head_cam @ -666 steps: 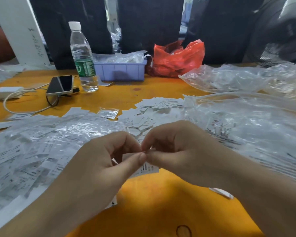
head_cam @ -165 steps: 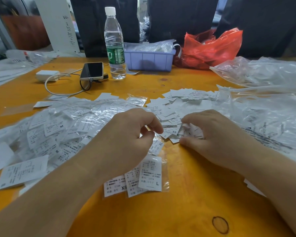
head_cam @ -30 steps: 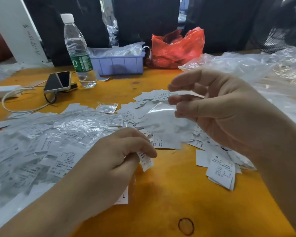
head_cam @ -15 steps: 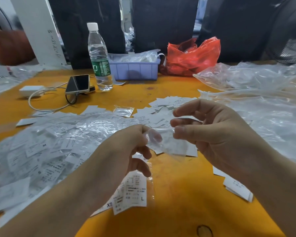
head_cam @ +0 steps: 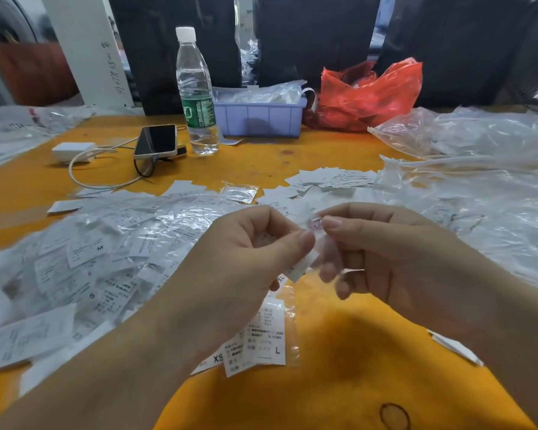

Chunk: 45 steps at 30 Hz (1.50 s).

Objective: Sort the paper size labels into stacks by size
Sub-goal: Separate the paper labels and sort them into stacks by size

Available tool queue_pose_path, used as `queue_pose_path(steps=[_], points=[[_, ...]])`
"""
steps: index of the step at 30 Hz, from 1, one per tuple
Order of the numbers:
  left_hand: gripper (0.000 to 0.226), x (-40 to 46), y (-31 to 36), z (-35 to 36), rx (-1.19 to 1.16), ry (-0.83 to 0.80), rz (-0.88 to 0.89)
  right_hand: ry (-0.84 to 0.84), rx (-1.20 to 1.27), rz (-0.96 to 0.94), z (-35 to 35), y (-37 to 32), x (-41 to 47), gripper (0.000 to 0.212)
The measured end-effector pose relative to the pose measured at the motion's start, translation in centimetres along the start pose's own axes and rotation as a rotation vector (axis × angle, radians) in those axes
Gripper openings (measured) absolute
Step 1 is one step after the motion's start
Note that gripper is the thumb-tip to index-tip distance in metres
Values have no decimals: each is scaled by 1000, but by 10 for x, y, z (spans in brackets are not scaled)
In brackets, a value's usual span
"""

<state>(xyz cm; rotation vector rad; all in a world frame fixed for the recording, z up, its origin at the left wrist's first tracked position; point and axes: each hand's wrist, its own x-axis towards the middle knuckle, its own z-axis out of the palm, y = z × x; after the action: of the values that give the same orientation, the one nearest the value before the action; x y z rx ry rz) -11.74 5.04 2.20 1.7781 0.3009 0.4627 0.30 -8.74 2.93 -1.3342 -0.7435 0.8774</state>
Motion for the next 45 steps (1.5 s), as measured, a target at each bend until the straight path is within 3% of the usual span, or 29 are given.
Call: queue_pose_path(steps=[5,15,24,29,34,40,45], points=[[26,-1,-1,-1,27,-7,13,-88,-24,-6,-2,-1,-2,13],[21,1,2,-3,-8,-52,12,-45,-86,-46,1,-3,-3,22],[19,3,-1,-15,-34,119,0,-66,-69,-53,-5,-5,-5,11],[11,-4,2,-5,296,326,204,12,-79,-115,-4,-3,-4,24],[12,-11,12,7,438,167,342,60,-123,-176,1,5,-2,35],[25,-8,12,-4,274,-43,205,-13,-92,-194,6,8,-3,41],[19,-6,17,-8,282,-91,285,-8,-16,-190,14,8,-5,38]])
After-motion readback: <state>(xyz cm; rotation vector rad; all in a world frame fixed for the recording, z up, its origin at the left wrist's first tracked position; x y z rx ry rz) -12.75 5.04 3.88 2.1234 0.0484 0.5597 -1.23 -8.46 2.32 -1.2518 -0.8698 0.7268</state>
